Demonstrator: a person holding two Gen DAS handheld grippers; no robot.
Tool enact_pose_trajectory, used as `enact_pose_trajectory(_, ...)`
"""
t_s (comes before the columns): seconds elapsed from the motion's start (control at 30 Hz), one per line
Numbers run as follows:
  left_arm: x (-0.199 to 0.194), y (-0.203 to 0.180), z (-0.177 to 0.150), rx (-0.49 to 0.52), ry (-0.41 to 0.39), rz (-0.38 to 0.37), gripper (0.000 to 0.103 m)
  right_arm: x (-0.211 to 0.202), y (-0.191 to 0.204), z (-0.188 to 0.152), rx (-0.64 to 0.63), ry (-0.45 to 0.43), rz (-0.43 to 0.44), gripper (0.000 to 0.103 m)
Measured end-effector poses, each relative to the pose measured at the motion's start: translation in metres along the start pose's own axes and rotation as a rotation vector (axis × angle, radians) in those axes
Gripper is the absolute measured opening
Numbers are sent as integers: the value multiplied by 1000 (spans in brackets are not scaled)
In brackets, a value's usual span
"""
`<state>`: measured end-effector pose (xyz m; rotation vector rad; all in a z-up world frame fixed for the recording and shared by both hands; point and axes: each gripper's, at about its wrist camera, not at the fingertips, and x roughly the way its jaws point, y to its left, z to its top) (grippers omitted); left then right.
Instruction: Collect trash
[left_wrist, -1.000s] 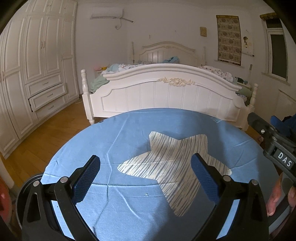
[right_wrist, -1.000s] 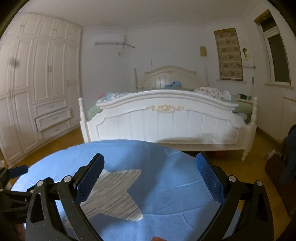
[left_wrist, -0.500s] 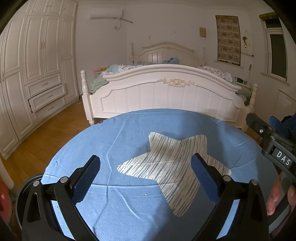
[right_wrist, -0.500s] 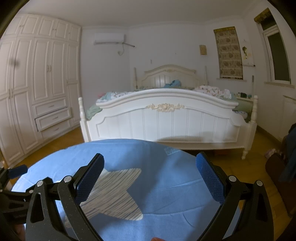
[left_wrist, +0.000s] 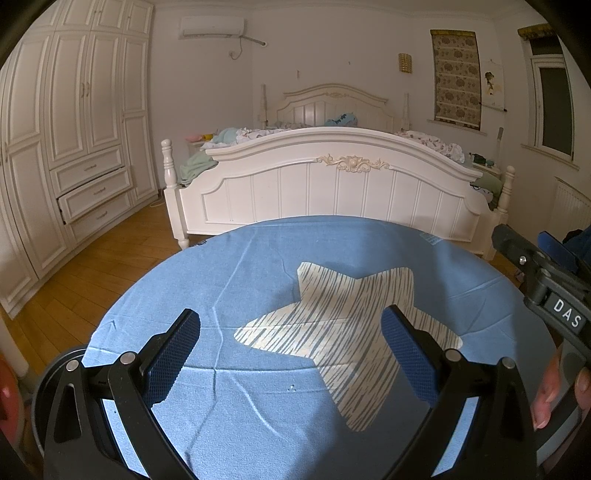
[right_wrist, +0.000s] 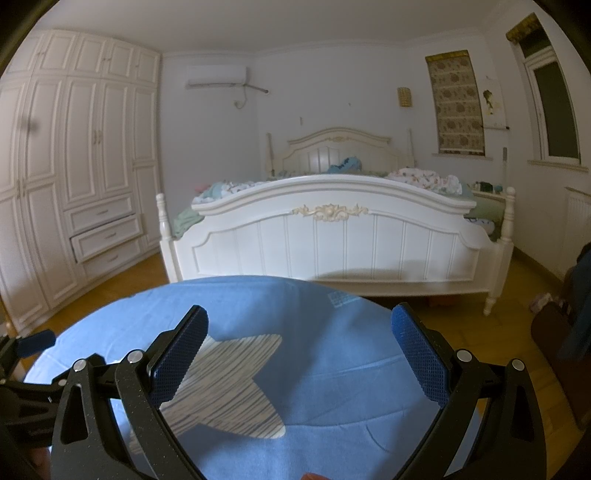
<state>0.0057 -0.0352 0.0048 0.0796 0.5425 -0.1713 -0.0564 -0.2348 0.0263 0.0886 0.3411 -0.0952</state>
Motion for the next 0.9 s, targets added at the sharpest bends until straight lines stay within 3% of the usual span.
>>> enact_pose_trajectory(0.9, -1, 6, 0, -14, -6, 10, 98, 0, 0, 1, 2, 2, 0, 98)
